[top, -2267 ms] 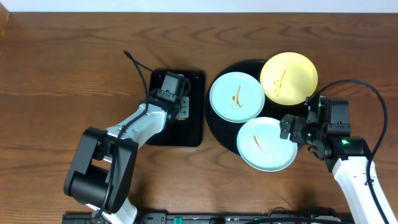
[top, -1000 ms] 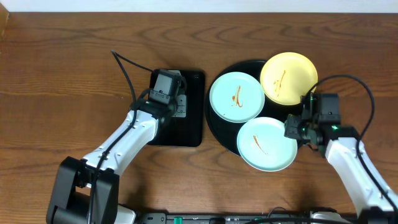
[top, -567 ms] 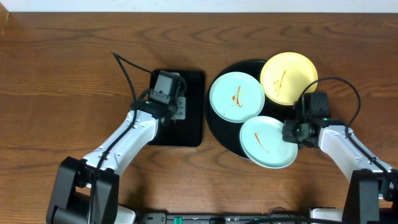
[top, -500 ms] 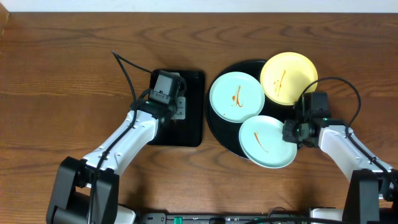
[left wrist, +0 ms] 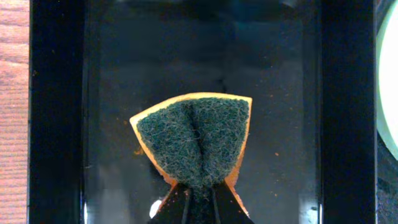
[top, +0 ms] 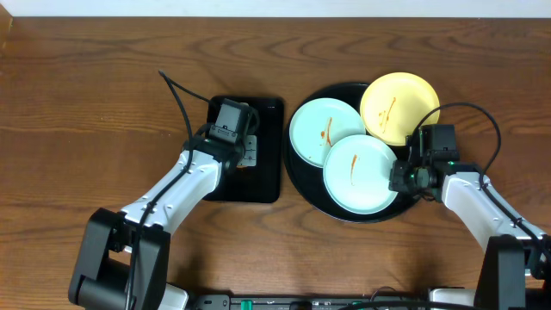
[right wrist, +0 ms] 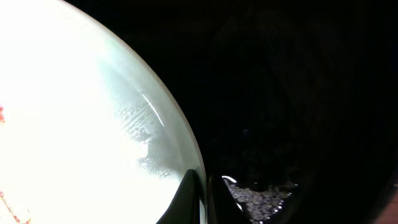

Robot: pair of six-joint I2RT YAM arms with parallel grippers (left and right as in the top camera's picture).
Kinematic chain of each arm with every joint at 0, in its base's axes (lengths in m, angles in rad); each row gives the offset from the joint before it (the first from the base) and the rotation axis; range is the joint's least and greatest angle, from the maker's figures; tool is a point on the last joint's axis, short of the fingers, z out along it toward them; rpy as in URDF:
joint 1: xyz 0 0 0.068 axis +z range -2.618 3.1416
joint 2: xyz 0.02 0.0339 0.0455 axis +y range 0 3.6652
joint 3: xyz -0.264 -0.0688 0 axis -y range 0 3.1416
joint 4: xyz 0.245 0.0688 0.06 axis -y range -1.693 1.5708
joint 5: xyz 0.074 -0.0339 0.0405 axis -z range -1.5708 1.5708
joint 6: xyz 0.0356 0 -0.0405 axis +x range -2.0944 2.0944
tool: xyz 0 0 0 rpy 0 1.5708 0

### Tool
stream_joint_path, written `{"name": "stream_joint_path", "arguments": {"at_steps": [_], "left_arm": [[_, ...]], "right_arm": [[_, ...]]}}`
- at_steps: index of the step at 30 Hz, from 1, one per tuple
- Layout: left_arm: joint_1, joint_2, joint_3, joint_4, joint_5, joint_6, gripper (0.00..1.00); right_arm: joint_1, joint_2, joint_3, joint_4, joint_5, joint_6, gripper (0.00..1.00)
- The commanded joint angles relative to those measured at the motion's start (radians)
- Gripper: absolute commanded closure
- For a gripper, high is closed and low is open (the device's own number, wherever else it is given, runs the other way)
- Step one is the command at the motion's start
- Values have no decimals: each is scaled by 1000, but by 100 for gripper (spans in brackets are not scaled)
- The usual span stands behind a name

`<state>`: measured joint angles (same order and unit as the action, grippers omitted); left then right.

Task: Clean dirty plates on tray and stack at the side
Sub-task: 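Grip the front light-blue plate rim with the right gripper and tilt it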

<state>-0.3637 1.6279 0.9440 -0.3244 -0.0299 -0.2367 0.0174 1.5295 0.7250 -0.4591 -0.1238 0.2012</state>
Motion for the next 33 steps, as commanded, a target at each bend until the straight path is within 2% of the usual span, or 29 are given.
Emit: {"name": "stream_joint_path", "arguments": {"at_steps": [1,7,8,9,10,12,21,29,33], "left_arm": [[-2,6,0,3,-16,-9,92],[-2,6,0,4,-16,-9,92],[-2,6,0,3,-16,-9,92],[-2,6,0,3,-16,-9,92],[-2,6,0,3,-16,-9,91],[-2,6,0,3,-16,-9,91],[-2,6,0,4,-16,-9,91],[-2,7,0,4,-16,-9,91],[-2,16,0,3,-16,-9,91]], "right_arm": [[13,-5,0,-9,-53,-10,99],[13,-20,0,3,-53,-19,96],[13,-20,0,4,-53,-19,86],[13,-20,0,4,-53,-19,65],[13,-20,0,3,-53,-19,51],[13,-20,0,3,-53,-19,51],[15,-16,-2,34,-60,-19,67],[18,8,-11,52,-72,-19,69],[18,11,-17,61,-77,-19,78]]}}
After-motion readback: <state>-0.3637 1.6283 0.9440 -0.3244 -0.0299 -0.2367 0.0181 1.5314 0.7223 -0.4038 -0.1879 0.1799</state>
